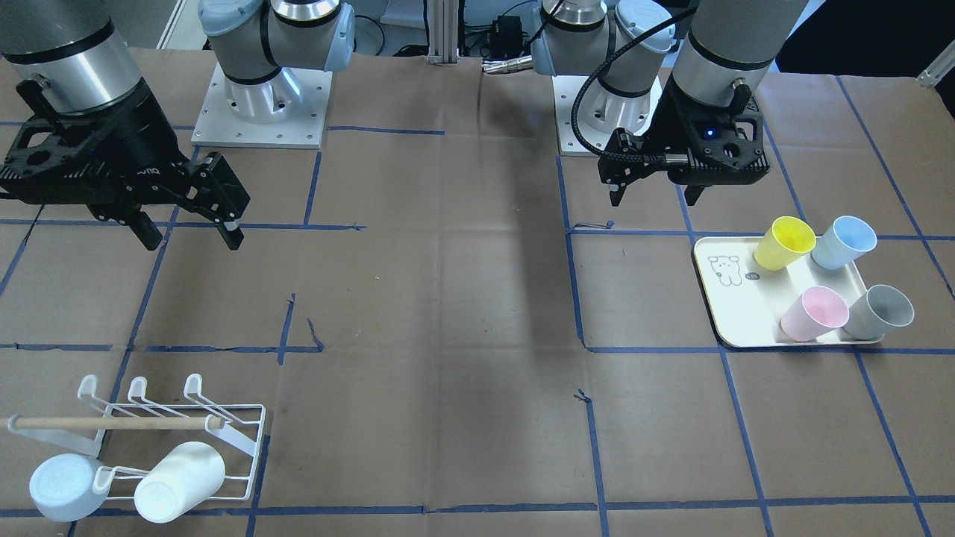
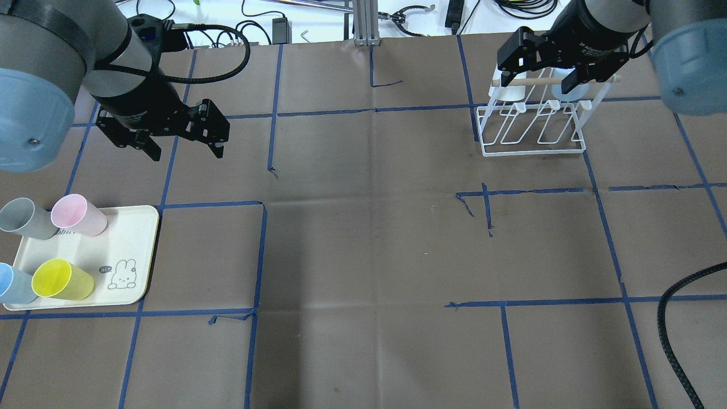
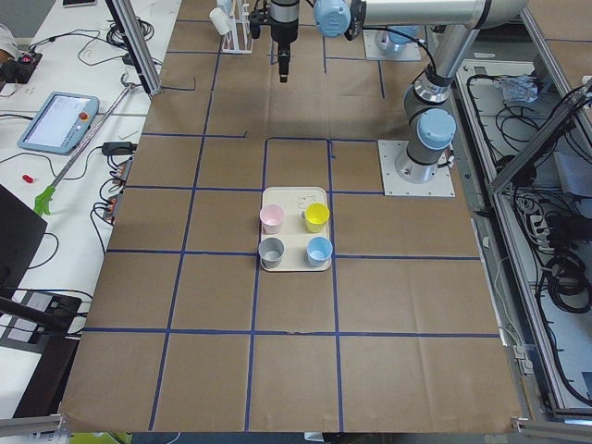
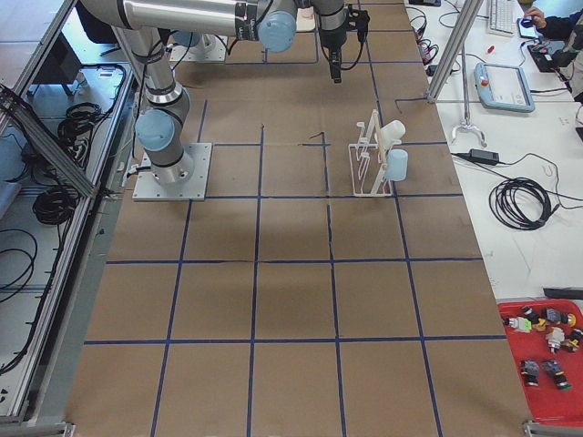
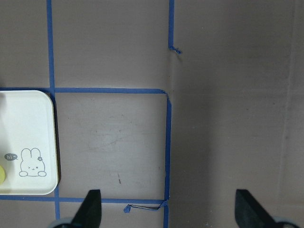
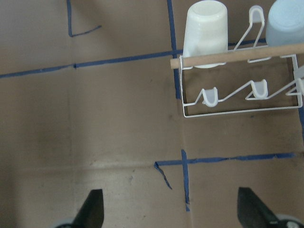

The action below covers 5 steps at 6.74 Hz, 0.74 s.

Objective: Transfer IKEA cup to right arm and place on rack

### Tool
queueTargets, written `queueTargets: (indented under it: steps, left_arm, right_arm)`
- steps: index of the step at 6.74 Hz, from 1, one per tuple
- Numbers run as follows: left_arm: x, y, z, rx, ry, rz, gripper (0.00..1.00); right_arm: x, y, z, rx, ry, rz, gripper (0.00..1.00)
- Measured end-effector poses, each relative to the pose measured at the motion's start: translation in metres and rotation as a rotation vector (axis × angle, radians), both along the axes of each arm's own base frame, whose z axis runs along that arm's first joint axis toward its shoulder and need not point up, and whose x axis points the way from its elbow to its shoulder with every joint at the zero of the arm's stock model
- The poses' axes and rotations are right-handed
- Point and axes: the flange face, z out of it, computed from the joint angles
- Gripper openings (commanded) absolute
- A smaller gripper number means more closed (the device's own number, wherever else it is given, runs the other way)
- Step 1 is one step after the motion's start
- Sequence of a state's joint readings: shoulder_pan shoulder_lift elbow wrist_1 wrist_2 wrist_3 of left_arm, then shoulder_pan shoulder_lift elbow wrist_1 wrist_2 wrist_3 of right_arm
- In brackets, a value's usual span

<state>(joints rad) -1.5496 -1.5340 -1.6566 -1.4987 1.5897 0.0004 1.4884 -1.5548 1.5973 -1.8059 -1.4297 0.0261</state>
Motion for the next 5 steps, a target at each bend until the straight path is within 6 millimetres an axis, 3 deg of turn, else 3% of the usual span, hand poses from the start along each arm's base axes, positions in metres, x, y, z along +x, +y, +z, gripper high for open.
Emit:
queueTargets:
  steps: [2, 5]
  left_arm:
    - [-0.001, 0.0, -0.008, 0.015, 0.001, 0.008, 0.99]
    - [-0.001, 0.002, -0.013, 0.026, 0.0, 0.004, 0.99]
  right_arm:
    - [0.008, 0.009, 0.013, 0.08, 0.037, 0.016, 1.0]
    - [0.067, 0.028, 0.016, 0.097, 0.088, 0.093, 1.0]
